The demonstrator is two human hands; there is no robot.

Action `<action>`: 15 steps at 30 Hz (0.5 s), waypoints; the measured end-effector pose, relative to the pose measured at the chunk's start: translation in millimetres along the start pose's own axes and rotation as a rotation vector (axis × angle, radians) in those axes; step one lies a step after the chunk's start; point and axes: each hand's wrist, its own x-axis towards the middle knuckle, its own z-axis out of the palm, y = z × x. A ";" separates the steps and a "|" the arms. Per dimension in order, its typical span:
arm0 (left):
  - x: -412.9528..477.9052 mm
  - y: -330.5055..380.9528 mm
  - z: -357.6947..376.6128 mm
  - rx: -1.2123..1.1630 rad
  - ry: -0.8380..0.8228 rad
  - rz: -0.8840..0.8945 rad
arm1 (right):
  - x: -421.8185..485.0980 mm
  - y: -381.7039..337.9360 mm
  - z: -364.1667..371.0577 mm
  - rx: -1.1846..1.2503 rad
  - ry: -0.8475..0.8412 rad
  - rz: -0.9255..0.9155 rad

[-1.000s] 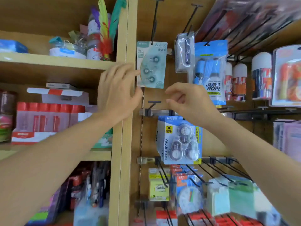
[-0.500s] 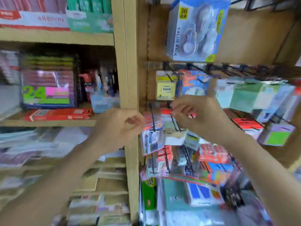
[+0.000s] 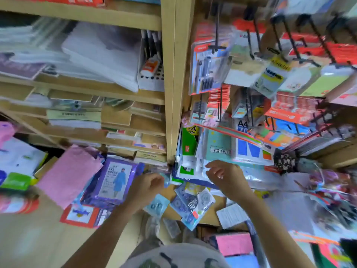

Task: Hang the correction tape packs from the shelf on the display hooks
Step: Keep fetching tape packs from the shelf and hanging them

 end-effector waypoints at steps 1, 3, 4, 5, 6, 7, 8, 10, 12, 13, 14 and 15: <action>-7.7 -19.1 14.4 0.019 -0.046 -0.059 | -4.6 13.9 11.7 0.016 -0.058 0.057; -23.3 -55.3 42.4 0.070 -0.115 -0.140 | -14.0 39.4 33.9 0.017 -0.164 0.138; -29.6 -78.2 58.4 0.103 -0.138 -0.189 | -18.7 51.2 44.2 0.004 -0.219 0.163; -37.4 -91.7 71.3 0.127 -0.156 -0.248 | -22.9 63.0 54.4 -0.014 -0.273 0.179; -46.2 -101.4 82.9 0.144 -0.177 -0.315 | -26.9 73.9 64.3 -0.039 -0.326 0.186; -56.7 -101.4 90.3 0.145 -0.190 -0.372 | -30.8 83.5 73.5 -0.059 -0.375 0.186; -65.9 -108.4 99.9 0.136 -0.195 -0.424 | -35.2 92.9 83.0 -0.062 -0.420 0.187; -81.5 -117.7 117.0 0.120 -0.187 -0.484 | -44.7 107.9 100.7 -0.042 -0.501 0.203; -91.6 -126.7 132.2 0.104 -0.182 -0.510 | -53.9 120.0 119.1 -0.049 -0.579 0.224; -95.0 -131.8 139.7 0.101 -0.190 -0.516 | -59.0 126.2 129.5 -0.052 -0.612 0.244; -97.7 -137.5 145.9 0.095 -0.195 -0.524 | -64.4 129.9 139.5 -0.050 -0.639 0.274; -99.7 -141.8 150.3 0.087 -0.194 -0.541 | -70.0 132.9 149.5 -0.038 -0.654 0.303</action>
